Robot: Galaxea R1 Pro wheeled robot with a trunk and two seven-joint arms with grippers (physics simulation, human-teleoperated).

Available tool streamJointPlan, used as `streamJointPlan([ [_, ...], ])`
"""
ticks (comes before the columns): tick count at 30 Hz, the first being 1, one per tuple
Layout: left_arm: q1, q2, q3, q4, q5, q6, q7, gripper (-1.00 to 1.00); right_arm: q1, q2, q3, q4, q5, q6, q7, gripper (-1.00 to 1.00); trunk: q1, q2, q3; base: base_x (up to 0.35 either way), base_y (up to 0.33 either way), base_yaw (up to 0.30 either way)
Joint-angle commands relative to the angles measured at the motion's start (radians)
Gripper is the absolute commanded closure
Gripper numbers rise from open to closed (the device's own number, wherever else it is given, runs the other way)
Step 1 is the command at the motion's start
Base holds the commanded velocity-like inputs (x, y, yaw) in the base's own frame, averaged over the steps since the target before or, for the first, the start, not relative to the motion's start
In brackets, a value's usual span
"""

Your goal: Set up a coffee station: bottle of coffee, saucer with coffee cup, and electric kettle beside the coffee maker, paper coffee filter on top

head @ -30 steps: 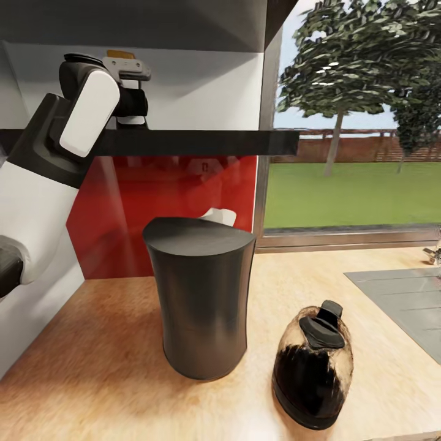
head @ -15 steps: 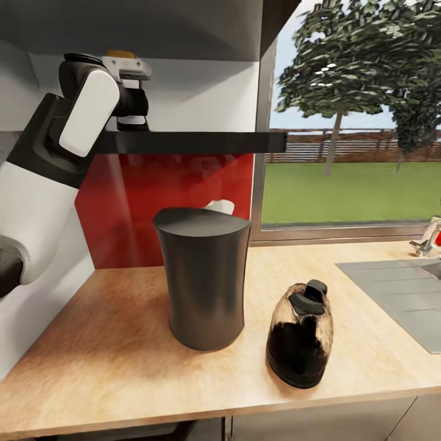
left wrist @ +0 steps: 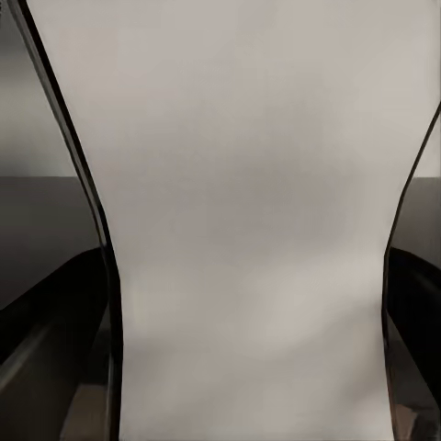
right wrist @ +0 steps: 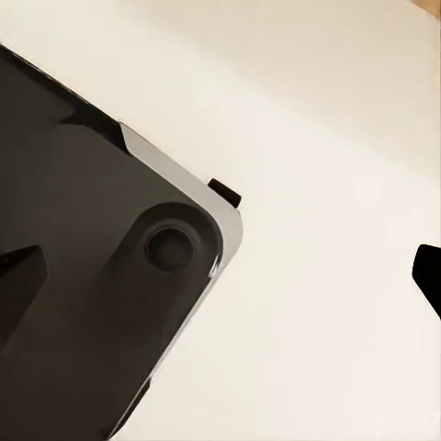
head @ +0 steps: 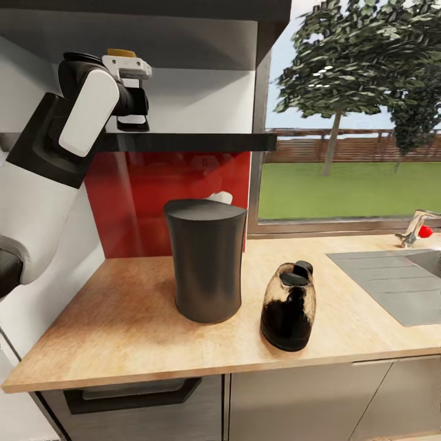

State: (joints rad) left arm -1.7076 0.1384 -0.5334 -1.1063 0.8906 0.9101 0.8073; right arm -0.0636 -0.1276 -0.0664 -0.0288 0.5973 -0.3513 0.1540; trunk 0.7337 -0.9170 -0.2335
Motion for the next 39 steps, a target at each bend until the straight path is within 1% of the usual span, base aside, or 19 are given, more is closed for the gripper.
streamJointPlan([
  [1,-0.002,0.001,-0.003,-0.001,0.009,0.001,0.010,1.00,-0.001,-0.003,-0.007,-0.006,0.001,-0.002,0.007,-1.00,0.000,-0.001,-0.001,-0.064,0.000,0.000],
  [3,-0.002,0.001,-0.003,-0.001,0.009,0.001,0.010,1.00,-0.001,-0.008,-0.007,-0.018,-0.012,-0.002,0.009,-1.00,0.000,-0.001,-0.001,-0.042,0.000,0.000],
  [4,-0.001,0.001,-0.004,-0.002,0.009,0.001,0.010,1.00,-0.003,-0.012,-0.007,-0.030,-0.046,-0.001,0.016,-1.00,0.000,-0.001,-0.001,-0.021,0.000,0.000],
  [5,-0.001,0.001,-0.004,-0.002,0.009,0.001,0.010,1.00,-0.003,-0.014,-0.007,-0.039,-0.068,-0.001,0.024,-1.00,0.000,-0.001,-0.001,-0.017,0.000,0.000],
  [6,-0.002,0.001,-0.004,-0.004,0.009,0.001,0.010,1.00,-0.004,-0.018,-0.007,-0.064,-0.109,0.000,0.052,-1.00,0.000,-0.001,-0.001,-0.011,0.000,0.000],
  [7,-0.002,0.001,-0.005,-0.004,0.009,0.001,0.010,1.00,-0.004,-0.019,-0.007,-0.078,-0.127,0.001,0.071,-1.00,0.000,-0.001,-0.001,-0.009,0.000,0.000],
  [8,-0.001,0.001,-0.005,-0.005,0.009,0.001,0.010,1.00,-0.005,-0.022,-0.006,-0.107,-0.154,0.002,0.119,-1.00,0.000,-0.001,-0.001,-0.005,0.000,0.000],
  [9,-0.001,0.001,-0.005,-0.004,0.008,0.001,0.010,1.00,-0.005,-0.023,-0.006,-0.120,-0.163,0.002,0.143,-1.00,0.000,-0.001,-0.001,-0.004,0.000,0.000],
  [10,-0.001,0.001,-0.005,-0.005,0.009,0.001,0.010,1.00,-0.005,-0.024,-0.006,-0.141,-0.176,0.003,0.188,-1.00,0.000,-0.001,-0.001,-0.003,0.000,0.000],
  [11,-0.001,0.001,-0.005,-0.005,0.009,0.001,0.010,1.00,-0.005,-0.025,-0.006,-0.154,-0.184,0.004,0.218,-1.00,0.000,-0.001,-0.001,-0.002,0.000,0.000],
  [14,-0.001,0.001,-0.005,-0.005,0.009,0.001,0.010,1.00,-0.006,-0.031,-0.006,-0.168,-0.193,0.004,0.250,-1.00,0.000,-0.001,-0.001,-0.012,0.000,0.000],
  [17,-0.001,0.001,-0.005,-0.006,0.009,0.001,0.010,1.00,-0.005,-0.040,-0.006,-0.174,-0.199,0.004,0.263,-1.00,0.000,-0.001,-0.001,-0.144,0.000,0.000],
  [24,-0.001,0.001,-0.005,-0.007,0.009,0.001,0.010,1.00,-0.005,-0.047,-0.007,-0.178,-0.205,0.005,0.272,-1.00,0.000,-0.001,-0.001,-0.270,0.000,0.000],
  [31,-0.001,0.001,-0.005,-0.008,0.010,0.001,0.010,1.00,-0.005,-0.047,-0.007,-0.178,-0.205,0.005,0.272,-1.00,0.000,-0.001,-0.001,-0.168,0.000,0.000],
  [39,-0.001,0.001,-0.004,-0.025,0.009,0.001,0.010,1.00,-0.005,-0.047,-0.007,-0.178,-0.205,0.005,0.271,-1.00,0.000,-0.001,-0.001,-0.318,0.000,0.000],
])
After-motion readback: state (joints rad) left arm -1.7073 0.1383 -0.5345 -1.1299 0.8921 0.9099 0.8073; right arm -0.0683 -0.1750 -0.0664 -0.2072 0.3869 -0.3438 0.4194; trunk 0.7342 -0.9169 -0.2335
